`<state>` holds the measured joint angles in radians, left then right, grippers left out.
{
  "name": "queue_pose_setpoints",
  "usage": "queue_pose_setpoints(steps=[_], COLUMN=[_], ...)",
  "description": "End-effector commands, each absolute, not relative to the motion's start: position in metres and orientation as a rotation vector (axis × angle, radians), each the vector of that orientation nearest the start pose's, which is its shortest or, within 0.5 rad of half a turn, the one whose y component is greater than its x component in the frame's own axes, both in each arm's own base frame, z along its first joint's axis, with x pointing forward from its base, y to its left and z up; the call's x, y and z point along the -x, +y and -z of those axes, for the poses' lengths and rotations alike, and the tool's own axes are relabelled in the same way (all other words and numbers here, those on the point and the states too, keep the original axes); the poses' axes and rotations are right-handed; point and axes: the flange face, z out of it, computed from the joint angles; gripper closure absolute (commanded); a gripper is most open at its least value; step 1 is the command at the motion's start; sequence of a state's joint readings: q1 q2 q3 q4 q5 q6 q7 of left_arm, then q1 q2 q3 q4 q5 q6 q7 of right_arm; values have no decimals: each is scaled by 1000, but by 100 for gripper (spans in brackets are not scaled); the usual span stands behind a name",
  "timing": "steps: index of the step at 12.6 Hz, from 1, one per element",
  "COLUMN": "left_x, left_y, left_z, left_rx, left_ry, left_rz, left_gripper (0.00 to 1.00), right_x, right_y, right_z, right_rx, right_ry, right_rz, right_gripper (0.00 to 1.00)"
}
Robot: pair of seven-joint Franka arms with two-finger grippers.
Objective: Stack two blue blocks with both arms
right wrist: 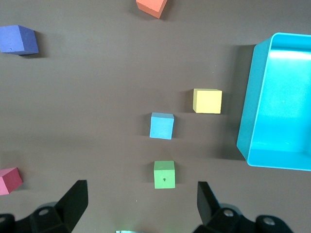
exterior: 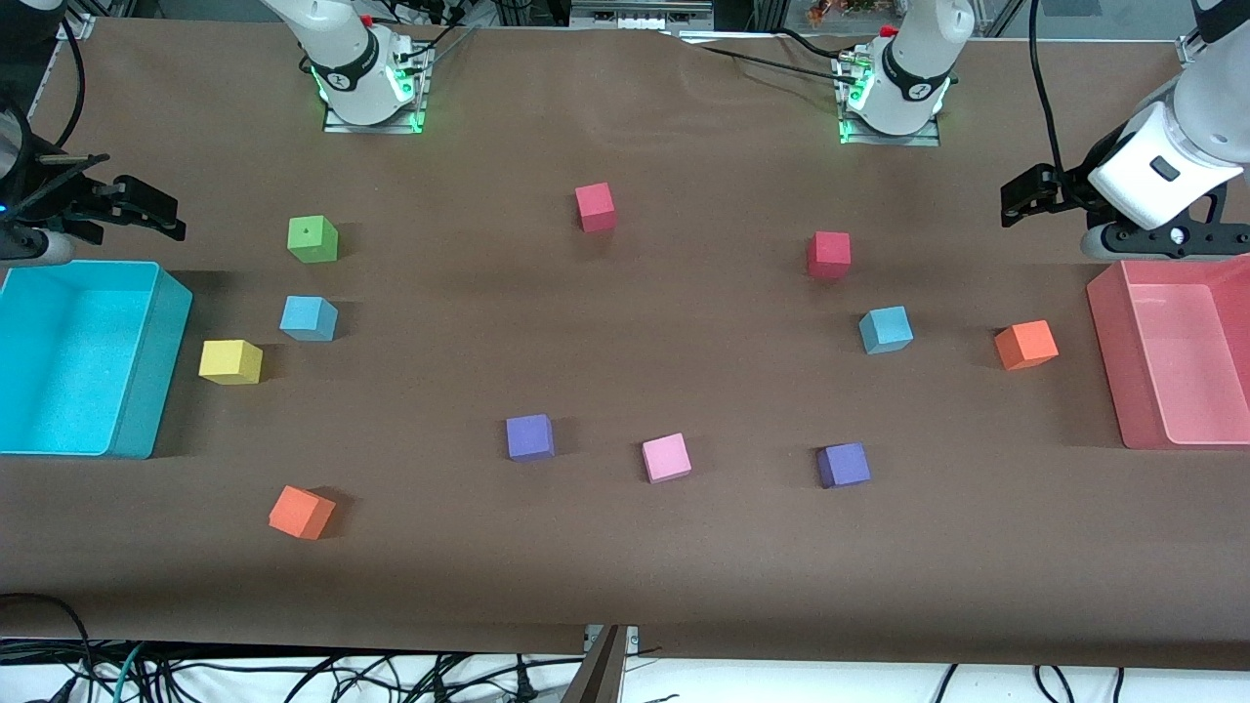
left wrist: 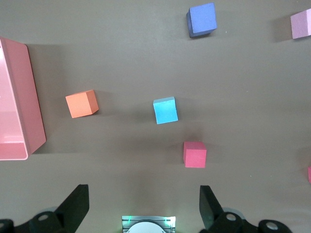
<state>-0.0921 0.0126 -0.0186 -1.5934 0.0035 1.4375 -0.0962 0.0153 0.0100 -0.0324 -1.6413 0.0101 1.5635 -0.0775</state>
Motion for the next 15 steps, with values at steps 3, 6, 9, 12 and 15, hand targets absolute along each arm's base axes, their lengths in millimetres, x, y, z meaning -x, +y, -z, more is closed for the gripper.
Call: queue_pose_setpoints(steps=[3, 6, 9, 12, 15], left_x=[-537, -537, -537, -537, -537], left_y=[-60, -54, -47, -49, -49], left_z=[-596, -598, -598, -598, -598], left_rx=[3121, 3124, 3172, 3163, 3163], left_ry=[44, 25, 0, 6, 6], left_rz=[-269, -264, -272, -277, -280], left_gripper=[0, 0, 0, 0, 0], right_x=[-550, -550, -551, -552, -553], right_y=[-10, -11, -10, -11, -11], right_z=[-587, -583, -575, -575, -568], right_rx=[3124, 3123, 3121, 3120, 3120], right_ry=[-107, -93, -95, -90, -107], right_rz=[-97, -124, -147, -145, -167], right_gripper=[1, 1, 1, 1, 0])
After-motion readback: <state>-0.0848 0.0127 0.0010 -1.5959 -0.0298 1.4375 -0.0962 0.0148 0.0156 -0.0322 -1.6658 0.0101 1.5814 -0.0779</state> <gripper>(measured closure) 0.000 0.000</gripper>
